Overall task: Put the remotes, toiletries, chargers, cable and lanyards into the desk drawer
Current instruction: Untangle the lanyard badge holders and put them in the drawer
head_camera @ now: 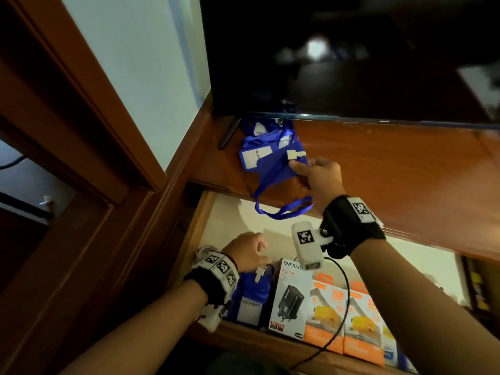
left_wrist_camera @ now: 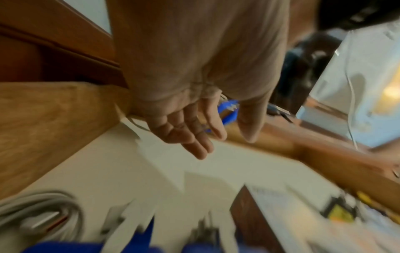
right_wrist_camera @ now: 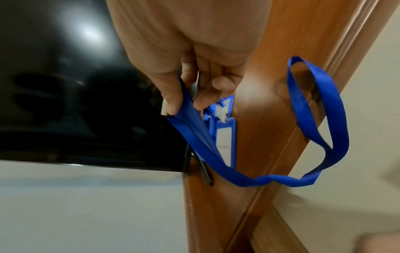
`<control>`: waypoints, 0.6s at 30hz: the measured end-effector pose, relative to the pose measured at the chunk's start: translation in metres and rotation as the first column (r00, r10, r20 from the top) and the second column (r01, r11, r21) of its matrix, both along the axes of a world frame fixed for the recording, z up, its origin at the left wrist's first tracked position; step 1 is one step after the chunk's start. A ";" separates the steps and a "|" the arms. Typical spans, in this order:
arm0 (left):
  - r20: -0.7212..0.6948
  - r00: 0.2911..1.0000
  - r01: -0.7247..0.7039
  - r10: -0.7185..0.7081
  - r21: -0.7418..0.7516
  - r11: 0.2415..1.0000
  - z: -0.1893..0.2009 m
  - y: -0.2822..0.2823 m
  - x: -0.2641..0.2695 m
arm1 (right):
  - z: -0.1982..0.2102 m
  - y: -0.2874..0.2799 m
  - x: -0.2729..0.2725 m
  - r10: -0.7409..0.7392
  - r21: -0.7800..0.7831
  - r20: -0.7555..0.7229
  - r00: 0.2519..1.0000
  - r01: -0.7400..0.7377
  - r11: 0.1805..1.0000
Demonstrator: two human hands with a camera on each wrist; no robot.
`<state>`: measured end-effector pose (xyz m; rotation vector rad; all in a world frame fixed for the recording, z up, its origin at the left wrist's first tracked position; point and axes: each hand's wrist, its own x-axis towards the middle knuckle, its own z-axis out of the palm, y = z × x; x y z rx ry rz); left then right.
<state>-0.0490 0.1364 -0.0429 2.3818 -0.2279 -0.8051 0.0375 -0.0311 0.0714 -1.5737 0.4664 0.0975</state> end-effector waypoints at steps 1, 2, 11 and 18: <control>0.028 0.995 -0.093 0.095 -0.060 0.994 0.008 0.001 0.001 | 0.009 -0.006 -0.011 -0.013 0.035 0.018 1.000 0.012 0.999; 0.058 0.978 -0.193 0.202 -0.130 0.973 0.016 0.000 0.001 | 0.016 -0.012 -0.024 -0.029 0.058 0.031 0.999 0.027 0.998; 0.153 0.877 -0.258 0.456 -0.650 0.714 0.101 -0.038 -0.062 | 0.042 -0.030 -0.145 -0.050 0.105 0.022 0.999 0.047 0.993; 0.336 0.909 -0.040 0.245 -0.516 0.856 0.100 -0.048 -0.106 | 0.053 -0.040 -0.194 0.029 0.097 -0.089 0.996 -0.021 0.995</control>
